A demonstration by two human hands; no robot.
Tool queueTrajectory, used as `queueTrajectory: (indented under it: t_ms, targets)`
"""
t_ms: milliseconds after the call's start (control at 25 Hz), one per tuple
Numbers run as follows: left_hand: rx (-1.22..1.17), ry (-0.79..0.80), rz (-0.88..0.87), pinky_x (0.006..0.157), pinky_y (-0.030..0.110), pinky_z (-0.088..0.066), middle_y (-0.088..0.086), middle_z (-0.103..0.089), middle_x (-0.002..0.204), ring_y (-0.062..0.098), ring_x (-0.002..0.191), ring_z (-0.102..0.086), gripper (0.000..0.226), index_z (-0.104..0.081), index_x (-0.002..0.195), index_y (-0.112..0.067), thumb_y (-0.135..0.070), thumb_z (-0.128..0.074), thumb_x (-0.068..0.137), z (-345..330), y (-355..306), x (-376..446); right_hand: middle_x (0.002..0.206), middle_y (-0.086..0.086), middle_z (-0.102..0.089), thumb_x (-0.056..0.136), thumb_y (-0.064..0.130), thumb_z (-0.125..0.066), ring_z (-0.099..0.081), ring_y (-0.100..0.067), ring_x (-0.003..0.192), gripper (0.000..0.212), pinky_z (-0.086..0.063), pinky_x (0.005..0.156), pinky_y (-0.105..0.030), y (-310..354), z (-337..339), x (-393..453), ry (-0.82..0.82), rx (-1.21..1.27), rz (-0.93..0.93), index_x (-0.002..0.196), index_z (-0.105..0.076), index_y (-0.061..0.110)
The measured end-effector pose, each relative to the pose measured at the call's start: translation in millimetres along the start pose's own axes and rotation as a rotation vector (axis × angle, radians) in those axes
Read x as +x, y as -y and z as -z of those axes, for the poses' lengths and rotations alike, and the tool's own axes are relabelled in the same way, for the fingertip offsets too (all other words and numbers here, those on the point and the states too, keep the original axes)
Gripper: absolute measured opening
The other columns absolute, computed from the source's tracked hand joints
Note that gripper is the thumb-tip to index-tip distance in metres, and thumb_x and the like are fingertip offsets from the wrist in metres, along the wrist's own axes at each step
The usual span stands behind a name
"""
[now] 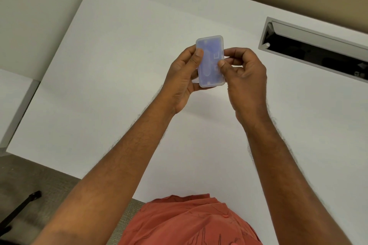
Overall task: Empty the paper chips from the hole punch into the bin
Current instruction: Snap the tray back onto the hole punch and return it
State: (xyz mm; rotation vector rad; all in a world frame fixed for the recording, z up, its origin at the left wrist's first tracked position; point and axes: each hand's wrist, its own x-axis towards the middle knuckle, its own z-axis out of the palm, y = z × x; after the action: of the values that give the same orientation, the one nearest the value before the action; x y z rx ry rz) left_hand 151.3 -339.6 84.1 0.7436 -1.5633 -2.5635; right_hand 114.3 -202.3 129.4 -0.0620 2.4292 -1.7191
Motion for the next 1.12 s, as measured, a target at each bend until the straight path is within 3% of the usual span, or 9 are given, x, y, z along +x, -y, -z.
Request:
queueTrajectory:
  t_ms: [160,320,480,600,760,960,1120]
  targets:
    - [0.047,0.007,-0.018,0.080,0.055,-0.063,0.013,-0.065,0.135,0.036,0.119,-0.066,0.036,-0.058,0.132,-0.021,-0.033,-0.058,0.099,-7.6,0.7,-5.2,0.098,0.003,-0.067,0.096,0.021,-0.066,-0.060,0.001,0.076,0.015,-0.049,0.067,-0.007,-2.7,2.0,-6.6,-0.080,-0.124,0.106,0.110,-0.067,0.017]
    - [0.079,0.003,-0.022,0.085,0.060,-0.061,0.011,-0.065,0.133,0.034,0.117,-0.067,0.033,-0.056,0.134,-0.020,-0.026,-0.057,0.102,-16.3,-0.5,-12.8,0.107,0.001,-0.064,0.096,0.024,-0.066,-0.059,0.001,0.082,0.021,-0.049,0.070,-0.007,-4.1,7.6,-9.2,-0.120,-0.121,0.110,0.116,-0.065,0.018]
    - [0.086,0.066,-0.027,0.081,0.056,-0.063,0.005,-0.070,0.125,0.030,0.113,-0.070,0.027,-0.062,0.127,-0.026,-0.027,-0.061,0.100,-23.1,0.2,-20.1,0.108,0.002,-0.072,0.098,0.030,-0.064,-0.069,-0.008,0.093,0.023,-0.059,0.076,-0.022,2.4,15.1,-3.2,-0.067,0.091,-0.026,0.117,-0.068,0.017]
    - [0.101,0.093,-0.023,0.076,0.049,-0.064,0.002,-0.072,0.122,0.026,0.111,-0.071,0.027,-0.065,0.125,-0.028,-0.027,-0.063,0.098,-28.4,1.7,-24.8,0.103,0.002,-0.074,0.097,0.029,-0.066,-0.070,-0.005,0.086,0.021,-0.058,0.070,-0.020,5.2,20.1,-1.1,-0.055,0.203,-0.081,0.109,-0.071,0.012]
    - [0.134,0.098,-0.009,0.072,0.041,-0.063,-0.003,-0.073,0.117,0.022,0.107,-0.072,0.030,-0.065,0.128,-0.026,-0.027,-0.063,0.099,-33.9,3.1,-29.5,0.102,-0.002,-0.071,0.097,0.026,-0.067,-0.069,-0.014,0.090,0.011,-0.062,0.077,-0.030,5.1,28.7,-3.8,-0.029,0.290,-0.142,0.101,-0.067,0.015]
    - [0.108,0.122,0.035,0.078,0.056,-0.063,0.008,-0.069,0.127,0.027,0.112,-0.070,0.036,-0.062,0.134,-0.018,-0.028,-0.061,0.100,-39.8,4.0,-36.5,0.093,0.004,-0.069,0.098,0.022,-0.065,-0.068,-0.005,0.082,0.007,-0.060,0.073,-0.023,5.8,40.5,-9.6,-0.031,0.247,-0.070,0.098,-0.065,0.016]
    - [0.094,0.044,0.127,0.077,0.064,-0.061,0.000,-0.077,0.108,0.031,0.103,-0.074,0.028,-0.072,0.116,-0.025,-0.041,-0.066,0.095,-56.1,-0.3,-46.7,0.091,0.007,-0.070,0.098,0.022,-0.066,-0.069,-0.003,0.078,0.004,-0.058,0.069,-0.019,2.1,54.7,-22.3,-0.033,0.289,-0.068,0.095,-0.065,0.020]
